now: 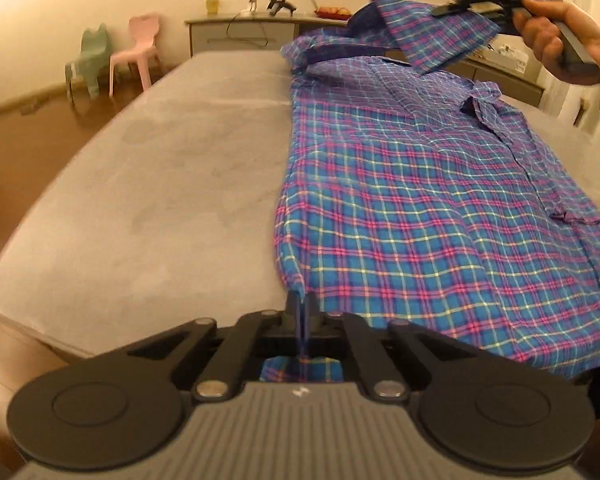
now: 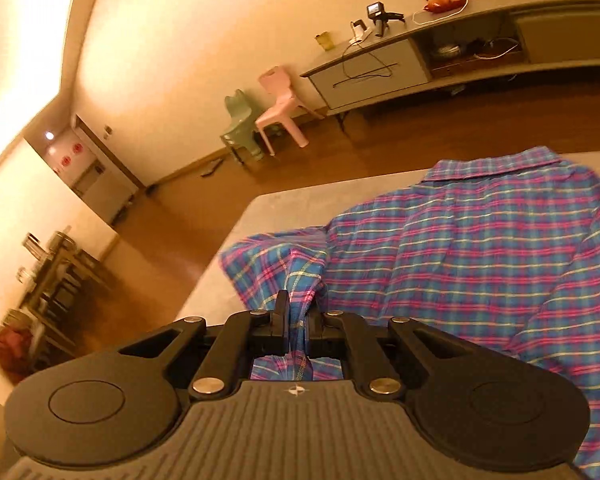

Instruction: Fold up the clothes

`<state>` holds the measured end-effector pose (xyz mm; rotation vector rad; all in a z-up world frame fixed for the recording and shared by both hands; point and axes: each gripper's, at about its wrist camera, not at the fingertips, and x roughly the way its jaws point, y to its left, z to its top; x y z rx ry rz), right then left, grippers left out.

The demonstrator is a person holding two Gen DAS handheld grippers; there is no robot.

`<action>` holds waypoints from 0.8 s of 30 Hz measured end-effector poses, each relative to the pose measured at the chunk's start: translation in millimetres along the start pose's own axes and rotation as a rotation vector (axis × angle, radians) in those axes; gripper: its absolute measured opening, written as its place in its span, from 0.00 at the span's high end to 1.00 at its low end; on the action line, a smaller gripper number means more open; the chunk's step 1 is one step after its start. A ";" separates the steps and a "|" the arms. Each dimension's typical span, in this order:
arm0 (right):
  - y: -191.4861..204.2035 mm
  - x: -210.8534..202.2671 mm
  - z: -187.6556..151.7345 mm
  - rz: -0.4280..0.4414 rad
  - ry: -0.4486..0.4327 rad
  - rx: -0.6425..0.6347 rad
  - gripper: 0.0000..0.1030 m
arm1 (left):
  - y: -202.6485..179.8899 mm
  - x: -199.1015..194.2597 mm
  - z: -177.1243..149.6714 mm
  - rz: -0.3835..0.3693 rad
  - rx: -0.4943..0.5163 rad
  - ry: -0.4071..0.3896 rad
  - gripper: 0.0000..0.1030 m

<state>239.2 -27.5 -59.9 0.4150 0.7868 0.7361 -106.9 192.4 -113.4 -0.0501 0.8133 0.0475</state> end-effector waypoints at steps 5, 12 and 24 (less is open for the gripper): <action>-30.0 -27.4 2.5 0.042 -0.079 0.063 0.95 | -30.6 -32.3 25.4 -0.049 0.053 -0.141 1.00; -131.2 -118.5 -3.1 -0.079 -0.198 0.173 0.95 | -122.7 -28.0 35.9 -0.241 0.324 -0.102 0.99; -225.9 -101.2 -64.7 -0.003 -0.184 0.413 0.94 | -145.1 -14.2 22.2 -0.339 0.428 0.048 0.57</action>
